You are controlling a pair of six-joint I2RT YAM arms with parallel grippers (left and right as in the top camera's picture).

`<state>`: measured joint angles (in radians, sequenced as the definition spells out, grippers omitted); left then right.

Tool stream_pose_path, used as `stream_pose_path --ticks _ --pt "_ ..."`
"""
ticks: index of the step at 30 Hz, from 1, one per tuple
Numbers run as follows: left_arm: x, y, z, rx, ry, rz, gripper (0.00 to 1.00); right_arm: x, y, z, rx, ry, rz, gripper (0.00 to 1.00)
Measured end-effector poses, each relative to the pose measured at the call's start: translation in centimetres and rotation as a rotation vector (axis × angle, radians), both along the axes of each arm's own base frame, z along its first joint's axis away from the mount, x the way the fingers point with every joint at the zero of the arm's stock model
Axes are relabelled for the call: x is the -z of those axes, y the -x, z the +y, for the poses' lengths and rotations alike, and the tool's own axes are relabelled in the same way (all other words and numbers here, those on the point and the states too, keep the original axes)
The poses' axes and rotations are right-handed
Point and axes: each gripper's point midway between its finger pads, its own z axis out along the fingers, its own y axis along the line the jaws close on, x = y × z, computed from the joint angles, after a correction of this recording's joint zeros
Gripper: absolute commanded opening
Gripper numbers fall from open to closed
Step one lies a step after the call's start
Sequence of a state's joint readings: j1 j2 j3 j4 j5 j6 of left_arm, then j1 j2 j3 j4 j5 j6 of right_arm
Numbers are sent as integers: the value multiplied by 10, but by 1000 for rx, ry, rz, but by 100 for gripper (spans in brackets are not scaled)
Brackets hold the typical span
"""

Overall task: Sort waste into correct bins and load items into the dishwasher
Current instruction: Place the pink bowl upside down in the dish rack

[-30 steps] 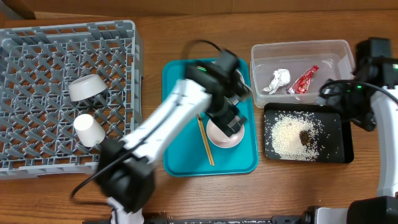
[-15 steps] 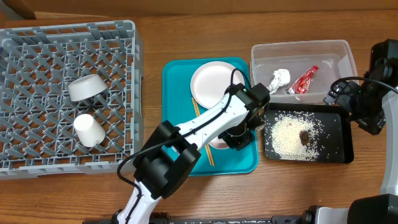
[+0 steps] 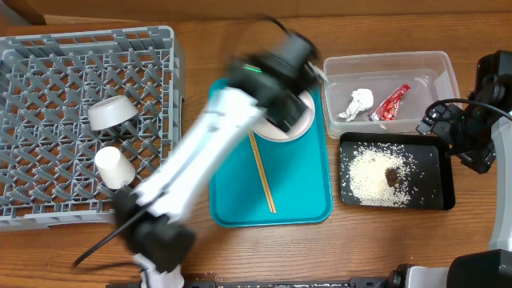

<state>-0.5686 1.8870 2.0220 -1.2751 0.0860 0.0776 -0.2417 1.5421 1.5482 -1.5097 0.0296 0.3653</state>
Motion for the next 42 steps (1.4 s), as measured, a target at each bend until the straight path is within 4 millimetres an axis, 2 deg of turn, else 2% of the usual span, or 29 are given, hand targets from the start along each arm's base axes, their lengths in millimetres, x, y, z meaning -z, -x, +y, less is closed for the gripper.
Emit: stream_pose_path --ticks 2,5,8,14,16,21,23,27,35,42 --pt "-40 -26 41 -95 86 -94 4 0 0 0 0 0 0 100" --pt "-70 -51 98 -181 187 -155 4 0 0 0 1 -1 1 100" --pt "-74 -68 148 -224 296 -147 4 0 0 0 1 0 0 100" --pt "-66 -87 209 -221 538 -108 4 0 -1 0 0 0 -3 100" --pt "-57 -95 236 -224 659 -93 4 0 -1 0 0 0 -3 100" --pt "-37 -112 267 -216 854 -78 4 0 -1 0 -3 1 -3 100" --pt "-21 -122 283 -221 947 -68 4 0 -1 0 -6 1 -3 100" --pt "9 -134 304 -241 1063 -43 4 0 0 0 -11 1 1 100" --pt "51 -140 329 -308 1136 6 5 0 1 0 -15 1 3 100" --pt "55 -134 355 -363 1156 -5 12 0 2 1 -18 -1 9 100"
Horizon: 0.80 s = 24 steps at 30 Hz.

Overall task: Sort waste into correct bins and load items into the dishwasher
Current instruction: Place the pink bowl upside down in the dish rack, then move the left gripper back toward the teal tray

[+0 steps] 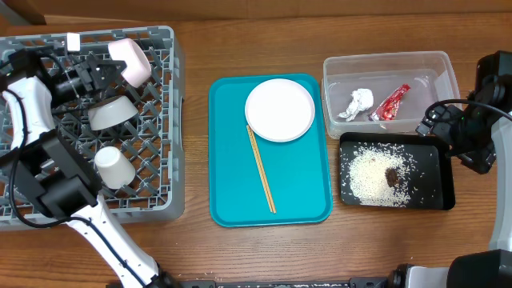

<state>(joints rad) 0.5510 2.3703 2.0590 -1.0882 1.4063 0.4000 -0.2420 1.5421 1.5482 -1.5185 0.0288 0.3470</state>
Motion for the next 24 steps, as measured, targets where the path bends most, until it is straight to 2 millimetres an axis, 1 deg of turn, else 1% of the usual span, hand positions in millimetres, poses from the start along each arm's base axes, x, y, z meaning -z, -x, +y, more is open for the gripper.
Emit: stream_pose_path --ticks 2,5,7,8,10,11,14,16,17,19,22,24 --pt "1 4 10 -21 7 16 15 0 0 0 0 0 0 100" --pt "3 11 27 -61 17 46 27 0 0 0 0 0 0 100" --pt "4 17 38 -87 27 73 29 0 0 0 -1 0 0 100" --pt "5 21 44 -102 35 87 33 0 0 0 0 0 0 100" --pt "6 27 55 -129 49 112 49 0 0 0 -1 0 0 100" --pt "6 30 60 -141 57 124 51 0 0 0 -1 0 0 100" --pt "7 41 72 -174 84 166 68 0 0 0 -3 0 0 100" --pt "6 47 77 -190 108 194 75 0 0 0 -4 0 0 100" --pt "6 50 78 -194 117 203 81 0 0 0 -4 1 1 100" --pt "6 55 77 -192 127 216 99 0 0 0 -7 1 2 100" --pt "1 60 72 -182 124 214 100 0 1 0 -8 0 2 100" --pt "-11 62 67 -172 98 185 100 0 1 0 -8 0 4 100"
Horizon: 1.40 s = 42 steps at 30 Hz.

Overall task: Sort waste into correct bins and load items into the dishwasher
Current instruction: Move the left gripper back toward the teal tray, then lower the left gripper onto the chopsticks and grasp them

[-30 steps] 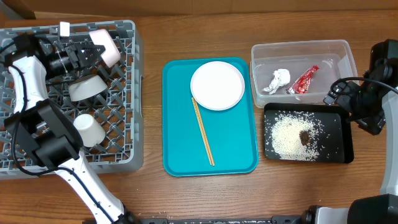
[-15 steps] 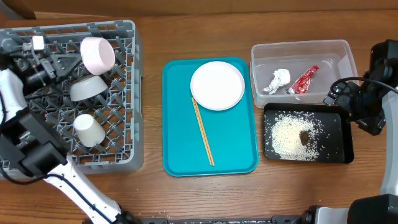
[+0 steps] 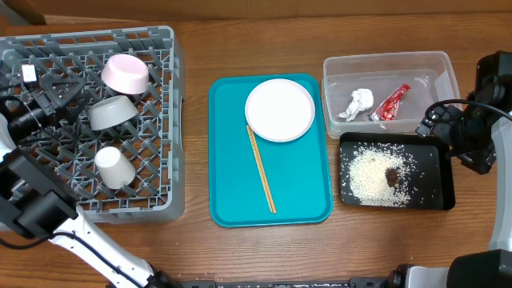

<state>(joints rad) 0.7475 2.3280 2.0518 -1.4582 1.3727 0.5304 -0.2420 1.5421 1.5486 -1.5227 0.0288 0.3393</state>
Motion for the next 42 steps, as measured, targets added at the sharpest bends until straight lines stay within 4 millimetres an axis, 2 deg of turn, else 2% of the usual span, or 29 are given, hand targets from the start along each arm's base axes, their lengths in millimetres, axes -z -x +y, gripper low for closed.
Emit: stream_pose_path --ticks 4,8,11,13,17,20,21,25,30,37,42 --pt "-47 8 -17 25 -103 -84 100 0 2 0 0 -2 8 100" --pt "-99 19 -63 100 -289 -148 100 0 2 1 0 -2 9 100" --pt "-116 22 -107 166 -431 -125 100 0 3 1 0 -3 13 100" --pt "-113 22 -134 197 -522 -56 100 0 4 1 0 -4 15 100" --pt "-83 30 -181 225 -691 203 100 0 4 1 0 -4 15 100" --pt "-63 46 -205 223 -776 394 100 0 4 1 0 -4 14 100" --pt "-57 54 -219 223 -812 462 100 0 4 1 0 -4 15 100" --pt "-40 73 -248 205 -862 611 100 1 4 1 0 -4 17 100" --pt "-2 94 -275 175 -929 768 100 0 5 1 0 -5 19 100" --pt "65 107 -314 181 -1035 782 100 1 4 2 0 -8 18 100" --pt "110 130 -332 209 -1080 800 100 1 5 2 -1 -9 21 100"
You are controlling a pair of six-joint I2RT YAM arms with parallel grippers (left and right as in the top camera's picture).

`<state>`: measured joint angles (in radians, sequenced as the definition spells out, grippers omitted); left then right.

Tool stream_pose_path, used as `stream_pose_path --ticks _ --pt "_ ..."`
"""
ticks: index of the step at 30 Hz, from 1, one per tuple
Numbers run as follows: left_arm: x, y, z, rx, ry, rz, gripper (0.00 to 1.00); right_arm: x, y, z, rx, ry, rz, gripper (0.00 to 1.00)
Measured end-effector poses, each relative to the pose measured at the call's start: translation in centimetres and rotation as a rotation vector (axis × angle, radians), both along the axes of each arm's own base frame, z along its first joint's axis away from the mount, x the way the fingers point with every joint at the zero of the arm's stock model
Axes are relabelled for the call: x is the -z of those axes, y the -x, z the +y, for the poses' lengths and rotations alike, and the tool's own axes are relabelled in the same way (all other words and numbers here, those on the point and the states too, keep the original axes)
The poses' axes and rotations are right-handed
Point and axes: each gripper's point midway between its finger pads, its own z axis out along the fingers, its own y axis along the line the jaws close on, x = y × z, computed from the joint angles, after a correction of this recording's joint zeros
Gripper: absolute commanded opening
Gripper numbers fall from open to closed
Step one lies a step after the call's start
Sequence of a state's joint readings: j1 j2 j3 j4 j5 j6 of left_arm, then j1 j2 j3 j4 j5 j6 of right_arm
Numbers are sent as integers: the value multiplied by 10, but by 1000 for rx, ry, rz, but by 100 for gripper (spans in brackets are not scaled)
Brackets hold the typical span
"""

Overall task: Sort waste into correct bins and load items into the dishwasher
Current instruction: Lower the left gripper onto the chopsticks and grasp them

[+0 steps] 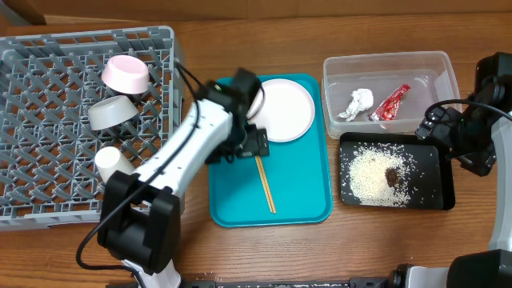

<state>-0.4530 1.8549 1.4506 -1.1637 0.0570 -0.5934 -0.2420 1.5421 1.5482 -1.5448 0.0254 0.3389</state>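
A white plate (284, 110) lies at the far end of the teal tray (300, 200), with a wooden chopstick (266, 182) beside it. My left gripper (253, 94) hovers at the plate's left rim and looks open with nothing in it. The grey dish rack (48, 56) at the left holds a pink bowl (126, 74), a grey-white bowl (112, 113) and a white cup (110, 162). My right gripper (432, 122) rests at the far right, between the clear bin and the black tray; its jaws are not readable.
A clear bin (390, 64) at the back right holds crumpled white paper (360, 102) and a red wrapper (390, 103). A black tray (436, 196) in front of it carries rice and a brown scrap. My left arm crosses the tray's left edge.
My left gripper was over the far-left part of the rack and is now at the left rim of the white plate on the tray. The pink bowl stays in the rack. The right arm is unmoved.
My left arm was a blur over the plate on the tray. Then it held the pink bowl over the rack's far side. Then the bowl lay in the rack with the gripper off to the left. Now the gripper is back at the plate.
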Motion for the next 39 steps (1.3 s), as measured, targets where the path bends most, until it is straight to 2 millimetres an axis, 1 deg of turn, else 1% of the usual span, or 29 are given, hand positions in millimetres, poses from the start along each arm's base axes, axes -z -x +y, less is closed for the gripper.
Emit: stream_pose_path --ticks 1,5,9,15,23,28,31,39 --pt "9 6 0 -3 -9 12 99 0 0 0 0 0 0 100" --pt "42 11 4 -38 -19 -1 100 0 0 0 0 -1 1 100" --pt "56 5 0 -42 13 -46 100 0 0 0 0 -1 1 100" --pt "59 8 -9 -15 26 -53 100 0 0 0 0 0 0 100" --pt "60 10 -7 18 -44 -85 100 0 0 0 0 0 0 100" --pt "66 14 -2 28 -80 -87 100 0 0 0 0 -1 1 100" --pt "70 15 -1 28 -78 -93 100 0 0 0 0 0 0 100" --pt "70 13 -3 27 -66 -112 100 0 0 0 0 -1 1 100"
